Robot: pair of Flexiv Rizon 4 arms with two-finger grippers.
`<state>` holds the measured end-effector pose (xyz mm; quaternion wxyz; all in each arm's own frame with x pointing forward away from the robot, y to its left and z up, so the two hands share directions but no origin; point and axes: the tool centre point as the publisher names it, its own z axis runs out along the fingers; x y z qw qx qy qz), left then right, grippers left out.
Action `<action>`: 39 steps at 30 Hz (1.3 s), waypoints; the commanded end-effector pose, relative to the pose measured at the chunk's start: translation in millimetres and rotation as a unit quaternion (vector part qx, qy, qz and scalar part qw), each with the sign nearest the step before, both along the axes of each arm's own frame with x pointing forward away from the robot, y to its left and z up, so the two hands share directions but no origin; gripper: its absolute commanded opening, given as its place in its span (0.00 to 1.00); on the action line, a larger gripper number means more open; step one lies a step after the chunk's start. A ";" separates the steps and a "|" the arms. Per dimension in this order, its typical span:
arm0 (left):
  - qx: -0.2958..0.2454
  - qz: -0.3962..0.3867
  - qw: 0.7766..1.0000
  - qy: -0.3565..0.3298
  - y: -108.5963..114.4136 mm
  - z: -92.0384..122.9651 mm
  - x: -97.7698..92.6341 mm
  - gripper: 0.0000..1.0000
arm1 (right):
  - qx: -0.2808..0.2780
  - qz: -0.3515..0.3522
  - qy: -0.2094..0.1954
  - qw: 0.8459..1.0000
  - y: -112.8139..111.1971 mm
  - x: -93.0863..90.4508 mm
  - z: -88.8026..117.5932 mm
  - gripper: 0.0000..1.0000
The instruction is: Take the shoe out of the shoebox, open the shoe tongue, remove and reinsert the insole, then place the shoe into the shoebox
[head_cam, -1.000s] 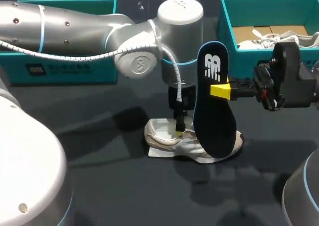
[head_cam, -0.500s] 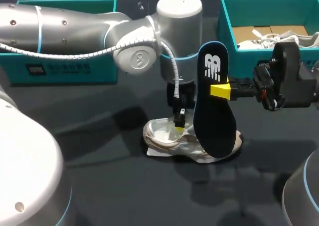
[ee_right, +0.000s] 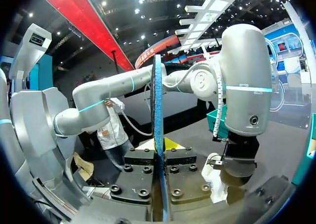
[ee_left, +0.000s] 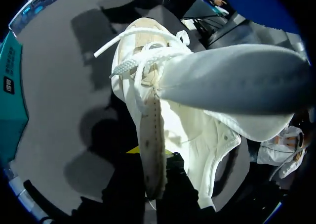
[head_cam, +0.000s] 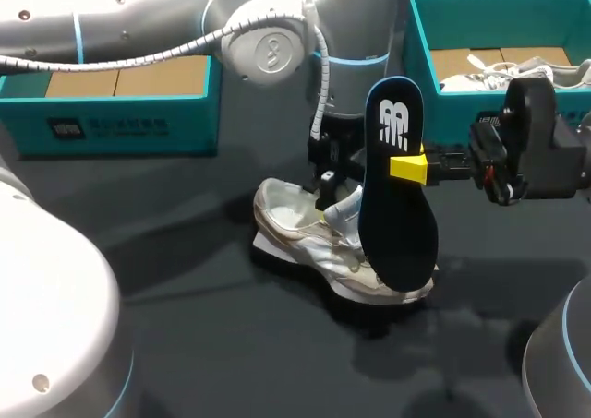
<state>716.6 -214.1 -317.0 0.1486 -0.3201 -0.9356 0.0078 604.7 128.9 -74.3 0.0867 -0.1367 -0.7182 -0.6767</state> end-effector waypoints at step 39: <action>-0.093 -0.469 0.876 -0.063 15.2 -24.7 3.2 0.00 | 0.000 -0.002 0.000 1.000 0.7 -1.6 -0.4 0.00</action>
